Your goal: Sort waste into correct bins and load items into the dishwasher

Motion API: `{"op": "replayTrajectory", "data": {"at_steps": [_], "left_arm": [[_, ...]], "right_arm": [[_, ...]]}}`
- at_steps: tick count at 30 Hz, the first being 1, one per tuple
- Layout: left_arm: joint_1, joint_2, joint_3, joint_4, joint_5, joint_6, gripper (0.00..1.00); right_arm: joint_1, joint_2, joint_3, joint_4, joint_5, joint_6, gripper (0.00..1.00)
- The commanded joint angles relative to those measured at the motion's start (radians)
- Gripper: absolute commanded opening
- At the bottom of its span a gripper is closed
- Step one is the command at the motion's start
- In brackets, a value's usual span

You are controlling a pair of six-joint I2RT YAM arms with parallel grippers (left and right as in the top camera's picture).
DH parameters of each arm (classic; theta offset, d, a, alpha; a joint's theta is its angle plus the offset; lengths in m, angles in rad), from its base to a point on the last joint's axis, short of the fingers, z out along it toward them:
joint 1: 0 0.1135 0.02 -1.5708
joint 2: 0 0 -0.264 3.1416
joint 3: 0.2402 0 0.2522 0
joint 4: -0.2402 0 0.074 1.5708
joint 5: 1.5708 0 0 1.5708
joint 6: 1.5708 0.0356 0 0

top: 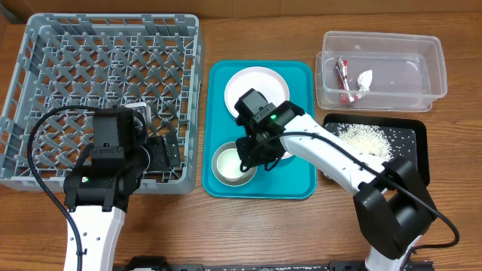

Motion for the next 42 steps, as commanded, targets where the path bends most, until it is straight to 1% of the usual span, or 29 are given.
{"op": "replayTrajectory", "data": {"at_steps": [1, 3, 6, 13, 17, 20, 23, 27, 32, 35, 37, 42], "left_arm": [[-0.006, 0.002, 0.024, 0.004, 0.001, -0.022, 1.00], [-0.006, 0.002, 0.024, 0.004, 0.001, -0.022, 1.00], [-0.006, 0.002, 0.024, 0.004, 0.001, -0.022, 1.00], [-0.006, 0.002, 0.024, 0.009, 0.024, -0.022, 1.00], [-0.006, 0.002, 0.024, 0.042, 0.124, -0.022, 1.00], [-0.006, 0.008, 0.024, 0.085, 0.235, -0.021, 1.00], [-0.006, 0.031, 0.024, 0.140, 0.361, -0.021, 1.00], [-0.006, 0.084, 0.024, 0.220, 0.520, -0.021, 1.00], [-0.006, 0.178, 0.024, 0.383, 0.789, -0.021, 1.00], [-0.006, 0.228, 0.024, 0.499, 0.967, -0.022, 1.00], [-0.006, 0.254, 0.024, 0.563, 1.051, -0.025, 1.00], [-0.010, 0.296, 0.024, 0.684, 1.159, -0.079, 1.00]], "right_arm": [[0.005, 0.010, -0.003, 0.008, 0.008, 0.019, 0.19], [0.005, 0.010, -0.003, 0.013, 0.007, 0.019, 0.11], [0.003, 0.009, 0.008, 0.012, 0.008, 0.019, 0.05], [-0.006, -0.019, 0.140, -0.071, 0.019, 0.007, 0.04], [-0.037, -0.046, 0.259, -0.143, 0.018, -0.013, 0.04], [-0.087, -0.061, 0.332, -0.183, 0.018, -0.013, 0.04], [-0.150, -0.068, 0.365, -0.195, -0.007, -0.012, 0.04], [-0.257, -0.067, 0.364, -0.188, -0.184, -0.017, 0.04], [-0.382, -0.066, 0.364, -0.174, -0.565, -0.108, 0.04], [-0.425, -0.066, 0.364, -0.175, -0.737, -0.127, 0.04], [-0.438, -0.066, 0.364, -0.174, -0.805, -0.142, 0.04], [-0.436, -0.066, 0.364, -0.170, -0.951, -0.153, 0.04]]}}
